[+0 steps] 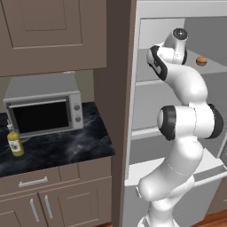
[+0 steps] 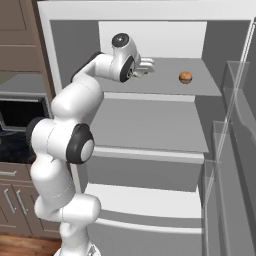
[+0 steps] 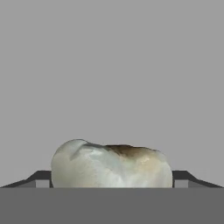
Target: Retrieve the bottle and the shaker from the cabinet and place them next to the mixing bowl on the counter. Then add garlic from the fridge to the mixing bowl.
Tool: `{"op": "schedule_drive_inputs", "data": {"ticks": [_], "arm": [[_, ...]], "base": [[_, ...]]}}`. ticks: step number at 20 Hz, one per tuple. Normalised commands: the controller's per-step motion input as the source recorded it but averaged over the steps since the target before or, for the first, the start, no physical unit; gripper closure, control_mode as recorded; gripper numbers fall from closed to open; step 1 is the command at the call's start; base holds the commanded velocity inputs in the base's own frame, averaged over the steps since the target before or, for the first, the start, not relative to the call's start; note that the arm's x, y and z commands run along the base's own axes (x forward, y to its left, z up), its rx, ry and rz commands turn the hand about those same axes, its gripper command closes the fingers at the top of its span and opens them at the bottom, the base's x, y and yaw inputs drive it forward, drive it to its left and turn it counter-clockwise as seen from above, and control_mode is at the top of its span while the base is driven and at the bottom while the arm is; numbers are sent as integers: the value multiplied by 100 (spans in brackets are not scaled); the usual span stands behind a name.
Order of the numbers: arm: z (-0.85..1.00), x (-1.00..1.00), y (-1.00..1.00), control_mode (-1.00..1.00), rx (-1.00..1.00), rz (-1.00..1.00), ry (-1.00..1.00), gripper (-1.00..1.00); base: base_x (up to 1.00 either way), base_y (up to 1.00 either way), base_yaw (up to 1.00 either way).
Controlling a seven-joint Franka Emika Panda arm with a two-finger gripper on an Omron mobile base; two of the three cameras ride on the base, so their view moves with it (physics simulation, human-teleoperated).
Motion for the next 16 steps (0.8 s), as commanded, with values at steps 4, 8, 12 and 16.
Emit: {"op": "schedule_drive_inputs", "data": {"ticks": [4,8,12,16], "arm": [[0,-40,0,-100,0,0,-34,100],[0,-45,0,-100,0,0,-36,100],[30,-73,0,-100,0,0,-15,100],[70,-99,3,-100,0,0,-2,100]], "base": [[0,0,0],[0,0,0],[0,0,0],[0,0,0]]}}
